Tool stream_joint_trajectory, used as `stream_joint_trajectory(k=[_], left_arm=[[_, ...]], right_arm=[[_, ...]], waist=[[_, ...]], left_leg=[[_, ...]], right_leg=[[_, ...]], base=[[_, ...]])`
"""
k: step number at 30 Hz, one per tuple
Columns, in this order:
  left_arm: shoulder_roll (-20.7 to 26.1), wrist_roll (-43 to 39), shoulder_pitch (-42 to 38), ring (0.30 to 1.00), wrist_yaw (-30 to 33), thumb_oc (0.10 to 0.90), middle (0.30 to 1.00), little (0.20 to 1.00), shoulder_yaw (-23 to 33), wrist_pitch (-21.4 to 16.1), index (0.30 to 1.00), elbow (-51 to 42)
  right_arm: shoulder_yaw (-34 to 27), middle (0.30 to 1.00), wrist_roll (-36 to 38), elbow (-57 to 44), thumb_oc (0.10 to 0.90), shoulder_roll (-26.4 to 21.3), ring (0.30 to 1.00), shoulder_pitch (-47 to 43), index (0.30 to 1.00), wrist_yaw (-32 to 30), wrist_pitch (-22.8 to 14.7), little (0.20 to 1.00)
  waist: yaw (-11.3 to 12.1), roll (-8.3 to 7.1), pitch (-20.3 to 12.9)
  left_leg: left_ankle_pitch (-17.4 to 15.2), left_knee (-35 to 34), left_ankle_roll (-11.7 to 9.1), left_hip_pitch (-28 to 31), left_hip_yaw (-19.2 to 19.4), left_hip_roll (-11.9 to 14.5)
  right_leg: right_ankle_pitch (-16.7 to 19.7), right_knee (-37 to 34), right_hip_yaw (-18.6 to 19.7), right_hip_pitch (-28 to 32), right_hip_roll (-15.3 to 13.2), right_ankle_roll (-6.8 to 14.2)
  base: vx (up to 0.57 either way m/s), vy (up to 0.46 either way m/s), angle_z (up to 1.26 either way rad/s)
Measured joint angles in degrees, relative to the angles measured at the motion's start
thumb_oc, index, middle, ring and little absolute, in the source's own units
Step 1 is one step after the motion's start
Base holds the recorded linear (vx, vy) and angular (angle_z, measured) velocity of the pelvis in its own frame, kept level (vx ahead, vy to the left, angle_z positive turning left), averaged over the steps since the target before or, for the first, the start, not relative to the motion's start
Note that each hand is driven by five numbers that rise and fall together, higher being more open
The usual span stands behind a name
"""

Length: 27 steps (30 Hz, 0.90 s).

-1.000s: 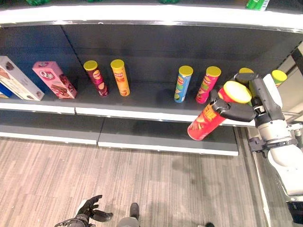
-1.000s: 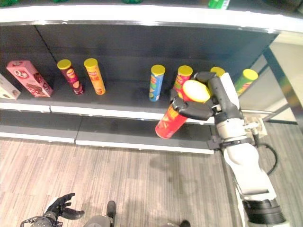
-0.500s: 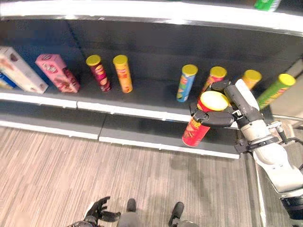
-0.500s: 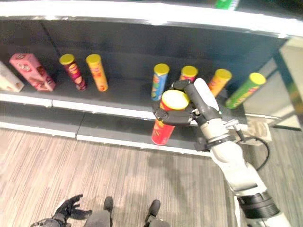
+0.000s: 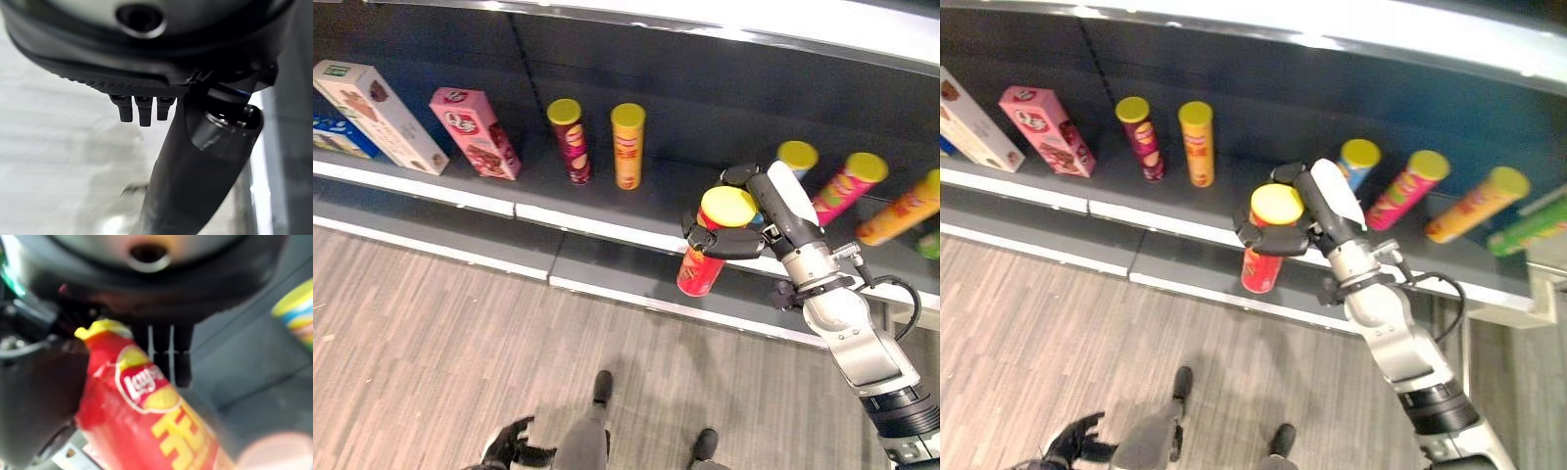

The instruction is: Put the goods on the table back onto the shelves and tidy them up.

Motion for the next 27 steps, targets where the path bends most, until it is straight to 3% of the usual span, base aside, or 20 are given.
stream_joint_trajectory(k=[3,7,8,11,13,21,27], left_arm=[[1.71,0.0,-0.27,0.9,0.87,0.8,0.9,0.9,0.25,0.03,0.9,0.19],[-0.47,-0.03,0.23,0.9,0.67,0.8,0.9,0.9,-1.05,0.09,0.9,0.07],[-1.09,-0.04,0.36,0.9,0.67,0.8,0.9,0.9,-1.55,0.08,0.9,-0.28],[-1.08,-0.11,0.32,0.9,0.72,0.8,0.9,0.9,-2.66,-0.02,0.9,-0.46],[-1.23,-0.13,0.58,0.9,0.8,0.8,0.9,0.9,-3.23,0.02,0.9,-0.48],[-1.09,-1.25,0.28,0.9,2.37,0.8,0.9,0.9,-3.5,-0.02,0.9,-1.34],[-0.5,-1.24,-1.47,0.9,3.32,0.8,0.9,0.9,-5.96,-0.54,0.9,-1.56]], right_arm=[[1.72,0.3,-1.85,0.25,0.4,-0.01,0.3,-3.19,0.3,-0.19,0.1,0.3],[1.28,0.3,-4.33,4.15,0.4,-0.47,0.3,-5.11,0.3,-3.16,1.03,0.3],[1.31,0.3,-5.55,5.72,0.4,-0.48,0.3,-5.17,0.3,-3.63,1.57,0.3],[1.63,0.3,-8.49,8.89,0.4,-0.39,0.3,-5.6,0.3,-4.81,1.79,0.3],[3.18,0.3,-10.72,12.55,0.4,0.56,0.3,-7.26,0.3,-6.24,2.4,0.3],[5.6,0.3,-13.85,16.74,0.4,2.05,0.3,-12.17,0.3,-10.61,3.35,0.3],[5.91,0.3,-16.95,22.79,0.4,2.04,0.3,-17.59,0.3,-14.19,5.1,0.3]], waist=[[0.6,-0.01,0.0],[0.31,-0.17,0.04],[0.3,-0.2,0.06],[0.3,-1.38,0.72],[0.38,-1.23,0.85],[3.41,0.93,5.99],[5.33,1.28,7.01]], left_leg=[[-0.37,-0.03,0.53,1.62,0.87,0.02],[-0.48,-0.45,0.57,1.93,1.0,1.35],[-0.39,-0.46,-0.66,1.08,1.0,2.31],[0.3,-0.46,-2.1,-0.56,0.87,2.5],[1.02,-0.01,-3.03,-2.79,0.17,3.75],[2.06,1.28,-3.62,-6.69,-3.57,4.25],[2.07,1.36,-3.6,-7.96,-5.12,3.76]], right_leg=[[1.68,-0.38,0.81,1.5,-0.08,1.86],[0.7,-2.4,0.61,2.69,1.9,3.24],[0.16,-2.4,0.58,1.63,2.9,3.52],[-2.44,-2.4,0.38,0.35,3.09,2.84],[-2.31,-2.4,0.39,-1.36,4.42,2.44],[-2.22,-2.39,-2.93,-2.47,5.76,1.51],[-2.33,-2.38,-4.09,-2.61,5.69,1.36]], base=[[0.01,0.043,-0.11],[-0.04,-0.017,-0.09],[-0.04,-0.035,-0.14],[-0.05,-0.033,-0.02],[-0.06,-0.039,0.07],[-0.05,-0.023,0.2],[-0.03,-0.009,0.17]])
